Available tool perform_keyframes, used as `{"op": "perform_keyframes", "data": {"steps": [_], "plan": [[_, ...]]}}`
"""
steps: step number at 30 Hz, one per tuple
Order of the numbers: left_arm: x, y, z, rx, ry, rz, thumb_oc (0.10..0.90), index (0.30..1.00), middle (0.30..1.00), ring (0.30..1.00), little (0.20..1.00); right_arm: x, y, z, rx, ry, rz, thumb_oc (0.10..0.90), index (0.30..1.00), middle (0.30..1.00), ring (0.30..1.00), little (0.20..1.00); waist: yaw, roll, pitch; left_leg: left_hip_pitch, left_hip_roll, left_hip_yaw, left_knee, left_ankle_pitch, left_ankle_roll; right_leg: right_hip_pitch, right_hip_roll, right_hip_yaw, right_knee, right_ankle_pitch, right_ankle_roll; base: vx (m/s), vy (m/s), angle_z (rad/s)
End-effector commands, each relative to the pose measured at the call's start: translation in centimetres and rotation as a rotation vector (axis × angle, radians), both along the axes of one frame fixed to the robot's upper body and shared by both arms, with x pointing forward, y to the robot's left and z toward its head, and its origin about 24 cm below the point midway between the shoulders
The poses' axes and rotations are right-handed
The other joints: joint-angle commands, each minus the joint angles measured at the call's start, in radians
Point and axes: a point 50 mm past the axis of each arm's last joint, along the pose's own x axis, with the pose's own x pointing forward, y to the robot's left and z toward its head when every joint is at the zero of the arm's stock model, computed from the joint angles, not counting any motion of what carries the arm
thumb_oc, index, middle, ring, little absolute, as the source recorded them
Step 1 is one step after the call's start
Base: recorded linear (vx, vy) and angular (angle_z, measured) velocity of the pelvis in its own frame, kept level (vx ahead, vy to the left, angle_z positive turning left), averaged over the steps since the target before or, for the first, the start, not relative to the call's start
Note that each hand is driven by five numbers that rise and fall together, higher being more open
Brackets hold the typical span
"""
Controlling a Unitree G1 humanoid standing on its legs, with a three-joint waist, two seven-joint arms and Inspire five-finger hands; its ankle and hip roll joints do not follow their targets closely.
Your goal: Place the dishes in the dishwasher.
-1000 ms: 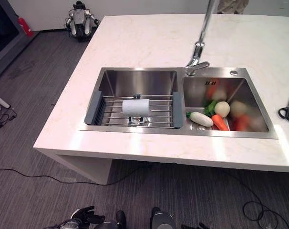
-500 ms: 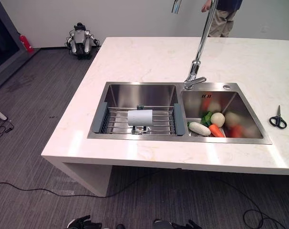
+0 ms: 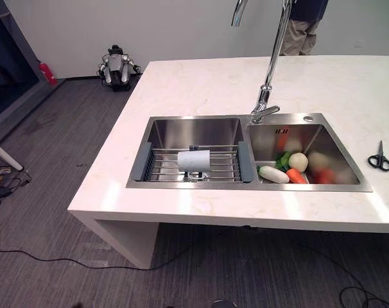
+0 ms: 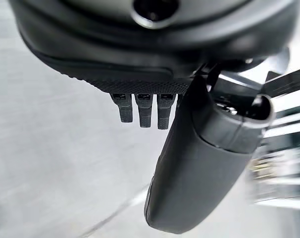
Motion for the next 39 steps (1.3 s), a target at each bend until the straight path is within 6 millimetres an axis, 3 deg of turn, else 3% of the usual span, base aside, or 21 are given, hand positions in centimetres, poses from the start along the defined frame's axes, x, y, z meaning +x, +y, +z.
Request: {"op": "perform_keyframes", "data": {"steps": [1,2,4,6,8,9,10,13,15,17,24,28,29,32,39], "plan": [[6.9,7.0,9.9,0.632,-0.180,-0.111,0.800,0.900,0.900,0.900,0.900,2.3,-0.6,0.6,-0.032,-0.113,-0.054,0.800,0.900,0.900,0.900,0.900,0.006,-0.001,0.034,0.000,0.018,-0.065,0.027,-0.120,-0.039,0.038,-0.035,-0.038,0.038,-0.111,0.070,0.00,0.000,0.00],[7.2,7.2,10.4,0.660,-0.182,-0.114,0.800,0.900,0.900,0.900,0.900,2.3,-0.6,0.6,-0.032,-0.114,-0.055,0.800,0.900,0.900,0.900,0.900,0.007,0.000,0.032,-0.005,0.018,-0.065,0.027,-0.115,-0.039,0.033,-0.034,-0.039,0.038,-0.106,0.070,0.00,0.000,0.00],[8.9,7.8,13.7,0.859,-0.192,-0.148,0.800,0.900,0.900,0.900,0.900,2.1,-0.2,0.5,-0.030,-0.114,-0.065,0.800,0.900,0.900,0.900,0.900,0.012,-0.001,0.032,0.000,0.017,-0.067,0.027,-0.120,-0.038,0.038,-0.036,-0.040,0.038,-0.110,0.073,0.00,0.000,0.00],[10.7,8.1,18.2,1.095,-0.266,-0.195,0.800,0.900,0.900,0.900,0.900,2.1,0.2,0.4,-0.025,-0.113,-0.074,0.800,0.900,0.900,0.900,0.900,0.016,-0.002,0.029,0.000,0.017,-0.066,0.027,-0.122,-0.037,0.039,-0.036,-0.041,0.038,-0.111,0.075,0.00,0.000,0.00],[11.9,7.9,21.2,1.209,-0.342,-0.233,0.800,0.900,0.900,0.900,0.900,2.0,0.4,0.3,-0.022,-0.109,-0.076,0.800,0.900,0.900,0.900,0.900,0.018,-0.002,0.025,-0.005,0.019,-0.063,0.027,-0.119,-0.038,0.034,-0.036,-0.043,0.038,-0.107,0.076,-0.03,-0.033,-0.01],[13.9,6.2,26.7,1.414,-0.506,-0.350,0.800,0.900,0.900,0.900,0.900,1.6,0.8,0.2,-0.016,-0.094,-0.079,0.800,0.900,0.900,0.900,0.900,0.018,-0.006,0.019,0.003,0.021,-0.057,0.027,-0.129,-0.040,0.039,-0.038,-0.047,0.038,-0.113,0.081,-0.03,-0.046,-0.02],[14.2,5.9,27.2,1.432,-0.526,-0.363,0.800,0.900,0.900,0.900,0.900,1.6,0.8,0.1,-0.015,-0.093,-0.079,0.800,0.900,0.900,0.900,0.900,0.017,-0.007,0.017,-0.001,0.022,-0.056,0.027,-0.124,-0.040,0.034,-0.038,-0.047,0.038,-0.108,0.080,0.00,-0.053,-0.02],[16.2,2.3,31.0,1.532,-0.734,-0.546,0.800,0.900,0.900,0.900,0.900,1.3,1.1,0.0,-0.007,-0.080,-0.086,0.800,0.900,0.900,0.900,0.900,0.009,-0.013,0.011,0.008,0.026,-0.045,0.027,-0.135,-0.041,0.039,-0.039,-0.047,0.038,-0.113,0.085,-0.01,-0.035,-0.04],[16.9,1.0,32.0,1.560,-0.788,-0.624,0.800,0.900,0.900,0.900,0.900,1.3,1.1,0.0,-0.004,-0.078,-0.086,0.800,0.900,0.900,0.900,0.900,0.003,-0.015,0.007,0.010,0.028,-0.040,0.027,-0.137,-0.041,0.038,-0.039,-0.045,0.038,-0.112,0.087,-0.01,-0.035,-0.07],[19.2,-2.9,34.4,1.573,-0.896,-0.865,0.800,0.900,0.900,0.900,0.900,1.4,1.1,0.0,0.003,-0.078,-0.080,0.800,0.900,0.900,0.900,0.900,-0.024,-0.018,-0.005,0.008,0.037,-0.016,0.027,-0.132,-0.043,0.023,-0.035,-0.032,0.038,-0.097,0.092,-0.01,-0.062,-0.14],[21.6,-6.1,37.4,1.542,-0.981,-1.076,0.800,0.900,0.900,0.900,0.900,1.1,0.5,0.1,-0.001,-0.060,-0.089,0.800,0.900,0.900,0.900,0.900,-0.066,-0.014,-0.016,0.021,0.046,0.017,0.027,-0.136,-0.043,0.012,-0.029,0.003,0.038,-0.085,0.105,0.02,-0.039,-0.32],[23.1,-8.2,39.2,1.421,-1.011,-1.331,0.800,0.900,0.900,0.900,0.900,0.3,-0.2,0.2,-0.005,-0.036,-0.098,0.800,0.900,0.900,0.900,0.900,-0.092,-0.008,-0.018,0.023,0.051,0.038,0.027,-0.128,-0.045,-0.002,-0.030,0.023,0.038,-0.066,0.115,0.05,-0.049,-0.09],[23.7,-9.6,39.7,1.325,-1.051,-1.488,0.800,0.900,0.900,0.900,0.900,0.0,-0.5,0.2,-0.007,-0.030,-0.106,0.800,0.900,0.900,0.900,0.900,-0.102,-0.004,-0.018,0.031,0.052,0.046,0.027,-0.134,-0.046,-0.002,-0.033,0.030,0.038,-0.065,0.122,0.05,-0.053,-0.27],[25.2,-11.0,40.2,1.226,-0.977,-1.614,0.800,0.900,0.900,0.900,0.900,-0.3,-0.9,0.4,-0.014,-0.025,-0.105,0.800,0.900,0.900,0.900,0.900,-0.130,0.008,-0.019,0.034,0.052,0.065,0.027,-0.134,-0.044,-0.015,-0.036,0.051,0.038,-0.054,0.132,0.07,-0.039,-0.23],[27.7,-10.0,39.2,1.107,-0.697,-1.735,0.800,0.900,0.900,0.900,0.900,-1.2,-1.8,0.6,-0.029,0.005,-0.092,0.800,0.900,0.900,0.900,0.900,-0.169,0.032,-0.013,0.041,0.047,0.093,0.027,-0.135,-0.045,-0.034,-0.036,0.090,0.038,-0.037,0.145,0.05,0.003,-0.23]]}}
